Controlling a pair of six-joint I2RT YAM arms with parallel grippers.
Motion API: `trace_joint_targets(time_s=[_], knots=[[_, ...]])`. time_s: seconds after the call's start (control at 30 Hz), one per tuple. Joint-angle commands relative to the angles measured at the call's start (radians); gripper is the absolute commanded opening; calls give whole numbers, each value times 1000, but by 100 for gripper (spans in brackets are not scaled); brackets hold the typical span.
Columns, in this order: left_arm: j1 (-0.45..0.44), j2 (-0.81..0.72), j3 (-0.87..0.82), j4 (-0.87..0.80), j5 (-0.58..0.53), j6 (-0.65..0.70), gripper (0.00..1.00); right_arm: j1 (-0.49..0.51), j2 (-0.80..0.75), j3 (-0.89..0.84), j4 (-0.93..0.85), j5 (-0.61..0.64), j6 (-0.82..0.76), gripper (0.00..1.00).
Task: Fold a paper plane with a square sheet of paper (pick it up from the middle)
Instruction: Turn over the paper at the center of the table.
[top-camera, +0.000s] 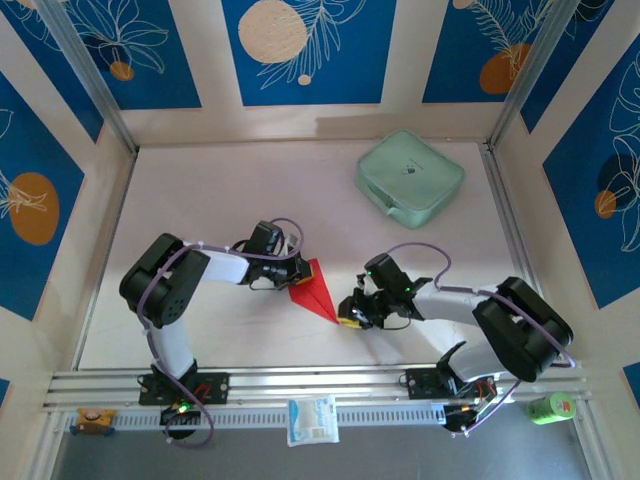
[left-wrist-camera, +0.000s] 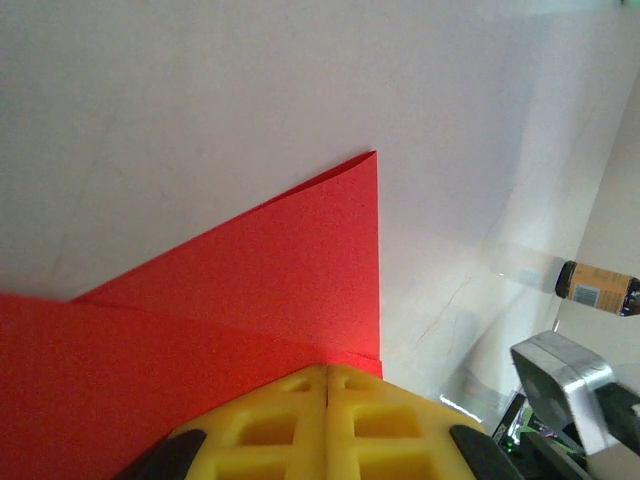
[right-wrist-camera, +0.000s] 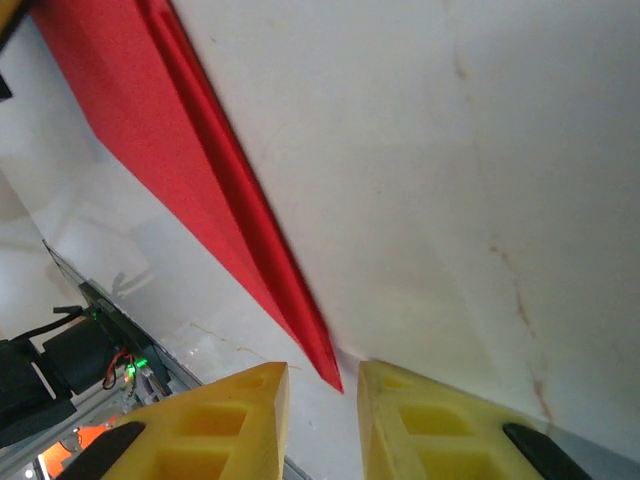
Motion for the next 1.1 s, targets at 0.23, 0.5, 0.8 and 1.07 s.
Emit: trace_joint_targets(time_s=[0.23, 0.5, 0.8, 1.07], knots=[[10, 7, -33, -73, -23, -19, 3, 32, 55, 41, 47, -22, 23, 26], [10, 0, -33, -65, -21, -31, 3, 28, 12, 48, -3, 13, 15, 26], [9, 11, -44, -33, -17, -64, 3, 17, 4, 34, 21, -18, 20, 26], [10, 13, -57, -10, -15, -86, 3, 16, -9, 29, -34, 4, 20, 27]])
